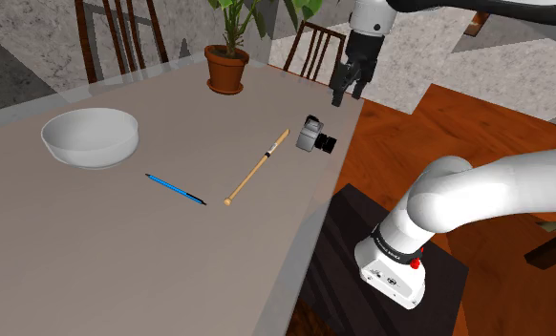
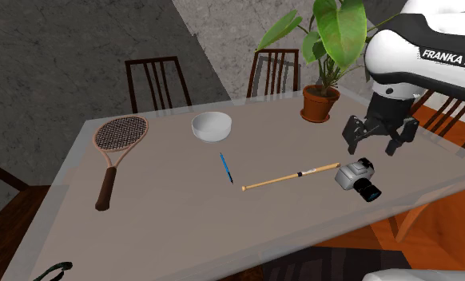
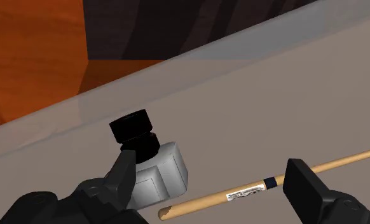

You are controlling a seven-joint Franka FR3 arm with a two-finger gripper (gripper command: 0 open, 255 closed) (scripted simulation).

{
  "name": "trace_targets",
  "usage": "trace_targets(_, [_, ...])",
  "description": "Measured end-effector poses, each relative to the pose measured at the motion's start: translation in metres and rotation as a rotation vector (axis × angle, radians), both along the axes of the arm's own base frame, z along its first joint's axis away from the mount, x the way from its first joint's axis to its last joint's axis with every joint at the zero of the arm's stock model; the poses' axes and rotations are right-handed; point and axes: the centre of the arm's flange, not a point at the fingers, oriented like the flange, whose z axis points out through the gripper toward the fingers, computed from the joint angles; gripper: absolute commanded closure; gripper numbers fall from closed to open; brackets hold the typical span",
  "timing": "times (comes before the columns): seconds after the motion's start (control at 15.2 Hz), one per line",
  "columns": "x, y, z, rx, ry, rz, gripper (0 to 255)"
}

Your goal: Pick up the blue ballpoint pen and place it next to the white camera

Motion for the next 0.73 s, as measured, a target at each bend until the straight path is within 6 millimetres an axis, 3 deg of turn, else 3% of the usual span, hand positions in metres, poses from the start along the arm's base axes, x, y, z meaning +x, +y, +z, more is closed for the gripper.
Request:
trace_targets(0.2, [0.008, 0.011, -0.006, 0.003, -0.004, 0.014, 0])
trace_targets(0.73, [0.056, 0.085, -0.049, 0.023, -0.035, 0.1, 0])
